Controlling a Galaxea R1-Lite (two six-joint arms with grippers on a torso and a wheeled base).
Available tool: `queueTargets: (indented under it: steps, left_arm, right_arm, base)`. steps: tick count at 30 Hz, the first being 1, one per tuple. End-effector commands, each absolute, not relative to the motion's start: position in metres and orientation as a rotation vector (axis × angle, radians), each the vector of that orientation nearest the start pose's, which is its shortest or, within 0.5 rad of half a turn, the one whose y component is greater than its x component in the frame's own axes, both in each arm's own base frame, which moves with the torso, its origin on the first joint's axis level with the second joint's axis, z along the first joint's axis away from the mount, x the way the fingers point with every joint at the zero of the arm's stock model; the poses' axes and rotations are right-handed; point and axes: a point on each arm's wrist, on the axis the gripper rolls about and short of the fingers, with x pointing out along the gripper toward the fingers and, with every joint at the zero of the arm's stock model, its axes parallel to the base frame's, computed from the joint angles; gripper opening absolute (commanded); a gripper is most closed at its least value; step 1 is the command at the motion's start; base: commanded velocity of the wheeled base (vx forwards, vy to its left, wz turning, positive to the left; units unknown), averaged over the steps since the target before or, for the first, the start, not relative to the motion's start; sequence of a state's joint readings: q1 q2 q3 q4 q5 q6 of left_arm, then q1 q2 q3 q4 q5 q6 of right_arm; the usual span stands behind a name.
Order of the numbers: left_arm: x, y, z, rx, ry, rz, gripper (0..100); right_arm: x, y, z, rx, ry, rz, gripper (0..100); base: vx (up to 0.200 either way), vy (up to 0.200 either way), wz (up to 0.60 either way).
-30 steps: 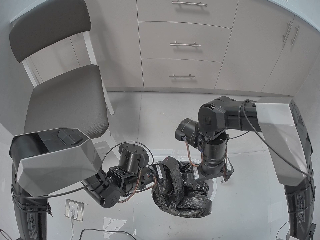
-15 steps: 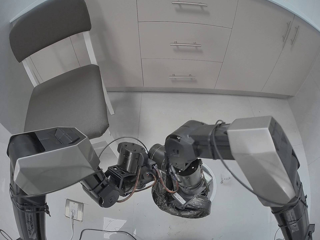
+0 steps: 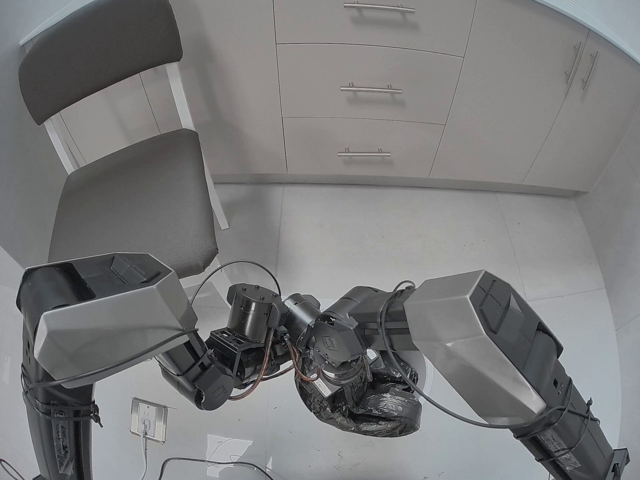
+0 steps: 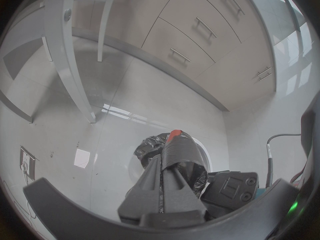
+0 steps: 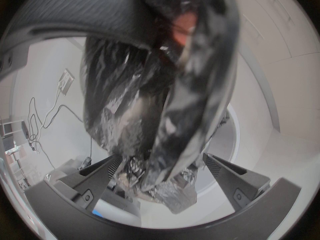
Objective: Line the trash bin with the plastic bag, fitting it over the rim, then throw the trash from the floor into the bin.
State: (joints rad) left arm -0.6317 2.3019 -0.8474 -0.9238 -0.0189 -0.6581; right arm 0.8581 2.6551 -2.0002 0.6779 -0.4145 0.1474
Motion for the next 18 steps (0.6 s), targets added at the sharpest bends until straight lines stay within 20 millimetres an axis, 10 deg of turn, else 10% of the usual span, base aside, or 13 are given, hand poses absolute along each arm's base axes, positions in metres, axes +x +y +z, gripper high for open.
queueTargets:
  steps: [1,18]
  left_arm:
    - [0.309,-0.229,0.009,-0.463,0.690,-0.462,0]
    - [0.309,-0.230,0.008,-0.463,0.690,-0.462,0]
  right_arm:
    - [0.330,0.353,-0.027,-0.666,1.040,0.273,100]
    - [0.325,0.330,0.026,-0.802,1.108,0.304,100]
  base:
    - [0.000,0.000,0.00]
    - [0.000,0.000,0.00]
